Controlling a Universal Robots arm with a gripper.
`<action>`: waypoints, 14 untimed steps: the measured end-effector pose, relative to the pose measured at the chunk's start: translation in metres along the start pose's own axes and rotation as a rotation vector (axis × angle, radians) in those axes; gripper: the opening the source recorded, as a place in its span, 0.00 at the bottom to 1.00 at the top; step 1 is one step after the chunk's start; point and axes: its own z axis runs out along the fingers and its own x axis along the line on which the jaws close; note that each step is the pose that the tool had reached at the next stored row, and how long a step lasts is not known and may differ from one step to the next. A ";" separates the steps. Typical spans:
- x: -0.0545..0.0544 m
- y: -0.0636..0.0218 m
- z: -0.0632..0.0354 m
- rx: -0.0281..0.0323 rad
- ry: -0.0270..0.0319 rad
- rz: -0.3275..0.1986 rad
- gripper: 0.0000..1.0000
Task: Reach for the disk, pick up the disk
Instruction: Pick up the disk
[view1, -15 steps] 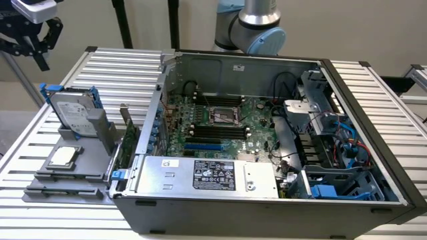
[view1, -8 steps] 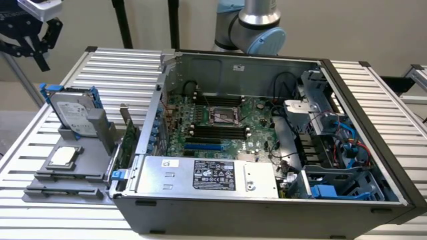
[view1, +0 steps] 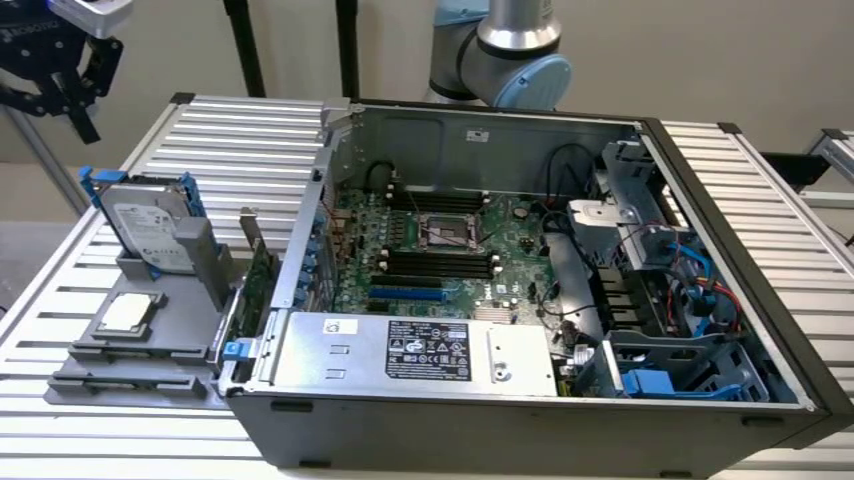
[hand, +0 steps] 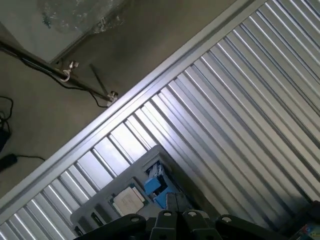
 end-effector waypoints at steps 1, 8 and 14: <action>0.000 0.0000 0.0001 0.0000 0.0006 -0.019 0.11; 0.000 0.0000 0.0007 0.0001 0.0052 -0.145 0.11; 0.000 0.0000 0.0012 0.0003 0.0089 -0.256 0.11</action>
